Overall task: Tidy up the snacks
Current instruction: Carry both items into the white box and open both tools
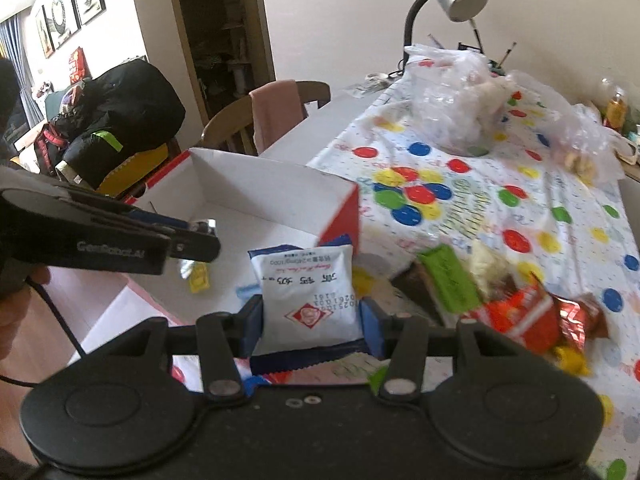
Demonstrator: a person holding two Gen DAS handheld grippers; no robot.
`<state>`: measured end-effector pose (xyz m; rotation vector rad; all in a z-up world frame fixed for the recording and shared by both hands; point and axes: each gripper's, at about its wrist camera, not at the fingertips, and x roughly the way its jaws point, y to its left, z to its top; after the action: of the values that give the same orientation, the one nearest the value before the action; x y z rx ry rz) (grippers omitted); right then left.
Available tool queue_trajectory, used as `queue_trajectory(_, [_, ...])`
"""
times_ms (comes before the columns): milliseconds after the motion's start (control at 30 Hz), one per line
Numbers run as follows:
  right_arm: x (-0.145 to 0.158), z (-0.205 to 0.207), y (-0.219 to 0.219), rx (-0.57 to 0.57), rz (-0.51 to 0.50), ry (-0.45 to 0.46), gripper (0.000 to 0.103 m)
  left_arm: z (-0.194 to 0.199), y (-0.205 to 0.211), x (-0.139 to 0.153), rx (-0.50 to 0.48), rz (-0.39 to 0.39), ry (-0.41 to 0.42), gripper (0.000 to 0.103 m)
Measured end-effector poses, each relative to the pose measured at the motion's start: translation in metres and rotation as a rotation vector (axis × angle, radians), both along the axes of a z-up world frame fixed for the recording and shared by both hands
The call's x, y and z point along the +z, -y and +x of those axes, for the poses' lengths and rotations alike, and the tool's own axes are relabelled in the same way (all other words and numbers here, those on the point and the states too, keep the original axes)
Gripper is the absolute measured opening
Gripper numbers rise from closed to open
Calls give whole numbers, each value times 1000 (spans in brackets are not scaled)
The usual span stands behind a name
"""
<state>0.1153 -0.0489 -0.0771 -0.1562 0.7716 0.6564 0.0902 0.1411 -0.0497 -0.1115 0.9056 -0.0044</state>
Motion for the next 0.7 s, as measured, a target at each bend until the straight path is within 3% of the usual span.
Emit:
queue_trajectory(367, [-21, 26, -89, 31, -90, -35, 50, 19, -89, -32, 73, 35, -99, 31])
queue_trajectory(700, [-61, 36, -135, 87, -224, -86, 50, 34, -96, -71, 24, 47, -189, 31])
